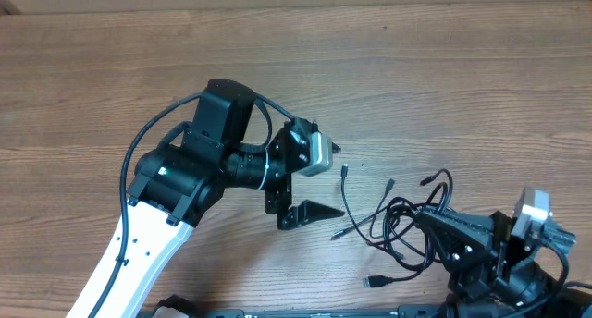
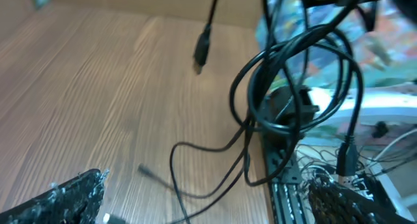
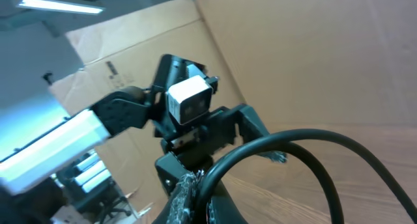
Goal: Untangle cables
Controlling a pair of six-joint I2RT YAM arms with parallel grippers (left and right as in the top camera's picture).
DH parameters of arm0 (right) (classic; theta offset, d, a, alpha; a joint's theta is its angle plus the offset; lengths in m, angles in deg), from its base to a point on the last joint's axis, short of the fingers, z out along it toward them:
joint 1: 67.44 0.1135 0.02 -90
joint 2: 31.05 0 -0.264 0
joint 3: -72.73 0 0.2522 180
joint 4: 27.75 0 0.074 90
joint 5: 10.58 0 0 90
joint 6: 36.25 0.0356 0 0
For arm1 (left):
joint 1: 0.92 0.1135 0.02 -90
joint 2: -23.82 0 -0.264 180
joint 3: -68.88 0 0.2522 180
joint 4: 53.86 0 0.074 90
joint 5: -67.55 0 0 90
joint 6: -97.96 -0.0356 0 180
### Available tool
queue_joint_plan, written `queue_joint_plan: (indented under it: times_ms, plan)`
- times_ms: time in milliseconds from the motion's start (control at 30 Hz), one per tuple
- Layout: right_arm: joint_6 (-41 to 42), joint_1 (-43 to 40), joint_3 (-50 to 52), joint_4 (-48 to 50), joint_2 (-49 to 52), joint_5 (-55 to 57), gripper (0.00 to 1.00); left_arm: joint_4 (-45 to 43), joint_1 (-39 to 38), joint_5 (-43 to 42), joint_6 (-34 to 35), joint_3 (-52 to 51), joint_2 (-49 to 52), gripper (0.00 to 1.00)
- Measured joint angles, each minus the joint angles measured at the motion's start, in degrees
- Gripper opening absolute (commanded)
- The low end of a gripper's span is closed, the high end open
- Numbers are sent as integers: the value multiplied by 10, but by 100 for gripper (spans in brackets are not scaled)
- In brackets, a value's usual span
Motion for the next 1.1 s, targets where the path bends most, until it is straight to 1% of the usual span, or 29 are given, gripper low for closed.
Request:
queue_joint_plan:
  times_ms: [100, 167, 367, 567, 733, 800, 833, 1000, 1033, 1100]
  plan:
    - [15, 0, 0, 8, 0, -9, 4, 0, 0, -48, -20, 0, 0, 100]
    - [24, 0, 0, 40, 0, -21, 4, 2, -5, -76, -31, 0, 0, 100]
    - [28, 0, 0, 50, 0, -32, 3, 2, -56, -92, -51, 0, 22, 100]
    - [29, 0, 0, 50, 0, -36, 4, -13, -105, -96, -64, 0, 58, 93]
    - [29, 0, 0, 49, 0, -36, 4, -42, -120, -112, -70, 0, 87, 91]
    - [29, 0, 0, 48, 0, -36, 4, -55, -122, -127, -72, 0, 97, 92]
    - [29, 0, 0, 48, 0, -36, 4, -58, -122, -136, -72, 0, 103, 93]
    - [29, 0, 0, 47, 0, -36, 4, -64, -122, -156, -73, 0, 130, 91]
    - [29, 0, 0, 46, 0, -36, 4, -68, -122, -162, -73, 0, 135, 91]
    - [29, 0, 0, 36, 0, -36, 4, -77, -122, -183, -73, 0, 152, 76]
